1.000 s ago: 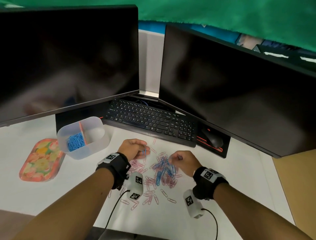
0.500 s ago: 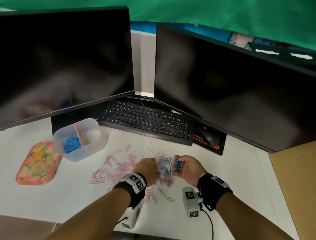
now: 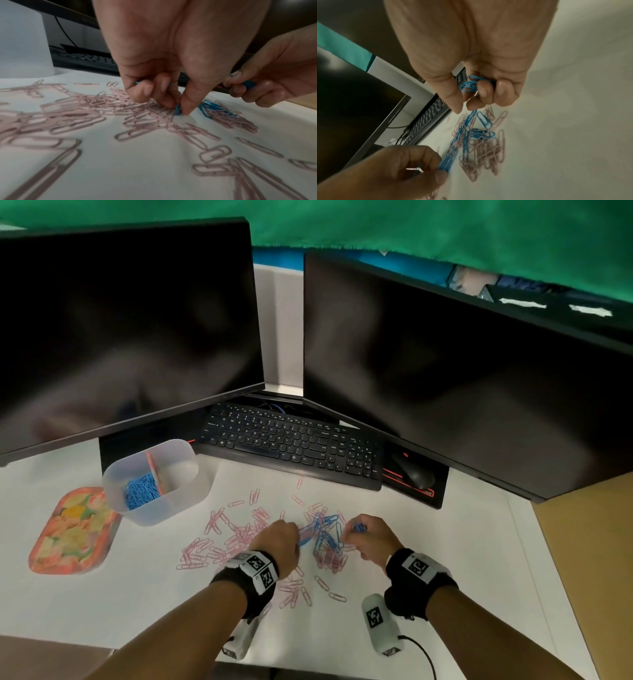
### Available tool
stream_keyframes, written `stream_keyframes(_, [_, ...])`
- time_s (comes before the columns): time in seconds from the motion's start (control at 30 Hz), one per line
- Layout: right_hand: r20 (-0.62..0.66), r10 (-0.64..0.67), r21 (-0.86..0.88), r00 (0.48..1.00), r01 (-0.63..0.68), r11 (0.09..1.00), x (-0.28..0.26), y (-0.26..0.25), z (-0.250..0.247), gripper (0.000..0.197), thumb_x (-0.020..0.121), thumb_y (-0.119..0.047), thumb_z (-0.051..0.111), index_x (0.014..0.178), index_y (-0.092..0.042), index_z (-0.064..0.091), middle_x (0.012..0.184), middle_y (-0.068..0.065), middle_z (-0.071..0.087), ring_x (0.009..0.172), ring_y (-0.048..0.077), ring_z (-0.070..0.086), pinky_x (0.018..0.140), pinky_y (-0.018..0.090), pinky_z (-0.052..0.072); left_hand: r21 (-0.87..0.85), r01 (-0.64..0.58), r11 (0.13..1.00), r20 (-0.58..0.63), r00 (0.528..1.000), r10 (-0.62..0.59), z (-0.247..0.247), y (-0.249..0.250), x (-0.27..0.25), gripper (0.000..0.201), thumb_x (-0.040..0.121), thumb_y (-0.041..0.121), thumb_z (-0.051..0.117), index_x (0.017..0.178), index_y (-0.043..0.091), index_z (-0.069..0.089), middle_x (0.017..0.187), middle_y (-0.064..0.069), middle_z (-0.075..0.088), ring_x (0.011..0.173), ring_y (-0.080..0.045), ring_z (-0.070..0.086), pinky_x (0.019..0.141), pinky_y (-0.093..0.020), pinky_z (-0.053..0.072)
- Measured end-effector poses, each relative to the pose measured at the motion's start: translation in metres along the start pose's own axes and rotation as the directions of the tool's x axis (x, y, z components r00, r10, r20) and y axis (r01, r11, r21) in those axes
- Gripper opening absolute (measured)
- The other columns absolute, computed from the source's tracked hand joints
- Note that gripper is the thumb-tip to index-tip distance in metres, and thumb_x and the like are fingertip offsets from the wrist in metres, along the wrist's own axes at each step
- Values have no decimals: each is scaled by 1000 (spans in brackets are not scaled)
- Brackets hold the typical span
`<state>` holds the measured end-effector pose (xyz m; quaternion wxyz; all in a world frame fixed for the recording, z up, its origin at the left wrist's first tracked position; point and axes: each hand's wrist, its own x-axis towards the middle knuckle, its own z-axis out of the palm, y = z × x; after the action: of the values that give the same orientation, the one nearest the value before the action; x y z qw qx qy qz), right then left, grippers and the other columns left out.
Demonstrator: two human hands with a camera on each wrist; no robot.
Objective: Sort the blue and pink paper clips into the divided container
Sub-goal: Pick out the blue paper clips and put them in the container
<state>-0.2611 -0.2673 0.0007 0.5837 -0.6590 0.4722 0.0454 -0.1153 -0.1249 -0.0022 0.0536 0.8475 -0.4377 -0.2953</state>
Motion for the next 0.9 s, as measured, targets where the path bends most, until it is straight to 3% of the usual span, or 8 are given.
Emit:
stream_keyframes(0.1, [-80, -78, -162, 994, 64, 985, 1, -1, 1, 7, 81, -10, 64, 86, -15, 63, 86, 1, 64, 79, 17, 58, 66, 23, 46, -141, 2, 990, -55, 998, -10, -5, -5, -2, 12, 89, 15, 50, 94, 12, 61, 96, -7, 64, 78, -19, 57, 64, -24, 44])
stream_keyframes(0.2, [-135, -199, -338, 971, 144, 930, 2, -5, 5, 16, 85, -4, 56, 96, -12, 64, 94, -1, 62, 87, 15, 58, 65, 14, 43, -348, 9, 937, -99, 994, -47, -12, -12, -4, 7, 89, 11, 55, 86, 15, 61, 83, -1, 63, 73, -17, 59, 55, -15, 40])
stream_keyframes(0.3, [-74, -341, -505, 937, 259, 823, 10, -14, 10, 24, 88, -1, 51, 106, -9, 64, 107, 4, 62, 98, 19, 58, 81, 24, 50, -462, 8, 887, -112, 991, -68, -17, -19, -5, 13, 89, 10, 57, 94, 22, 61, 82, 3, 62, 72, -11, 58, 56, -10, 38])
stream_keyframes(0.4, [12, -368, -618, 930, 296, 728, 23, -23, 14, 28, 89, -5, 51, 114, -8, 63, 114, 9, 57, 106, 25, 56, 94, 31, 47, -577, 30, 816, -89, 991, -99, -18, -24, -7, 19, 90, 12, 58, 104, 23, 66, 82, 3, 62, 73, -11, 58, 64, -14, 42])
stream_keyframes(0.6, [126, -316, -760, 940, 296, 579, 34, -34, 17, 21, 91, -12, 52, 108, -8, 63, 114, 10, 57, 102, 27, 58, 86, 32, 47, -712, 45, 701, -51, 992, -116, -19, -32, -12, 14, 90, 10, 61, 92, 21, 69, 76, 7, 60, 75, -12, 54, 73, -21, 43])
stream_keyframes(0.7, [153, -269, -781, 951, 283, 557, 34, -37, 14, 18, 91, -13, 52, 106, -8, 62, 113, 11, 58, 100, 27, 58, 85, 33, 48, -739, 64, 671, -35, 990, -133, -21, -32, -14, 12, 90, 10, 61, 95, 16, 71, 74, 6, 59, 69, -10, 52, 65, -18, 41])
stream_keyframes(0.8, [159, -224, -763, 962, 264, 590, 28, -36, 7, 18, 93, -15, 51, 105, -8, 61, 111, 10, 61, 96, 24, 58, 80, 32, 48, -791, 73, 607, -25, 988, -152, -27, -30, -17, 14, 91, 8, 60, 100, 11, 70, 73, 2, 58, 57, -7, 47, 51, -12, 37])
stream_keyframes(0.9, [145, -188, -694, 971, 235, 680, 21, -34, -4, 18, 94, -22, 52, 107, -12, 60, 109, 5, 60, 91, 17, 56, 75, 26, 45, -868, 115, 484, 18, 979, -201, -34, -31, -19, 15, 91, 4, 56, 93, 11, 69, 77, -3, 62, 49, -6, 45, 49, -18, 37])
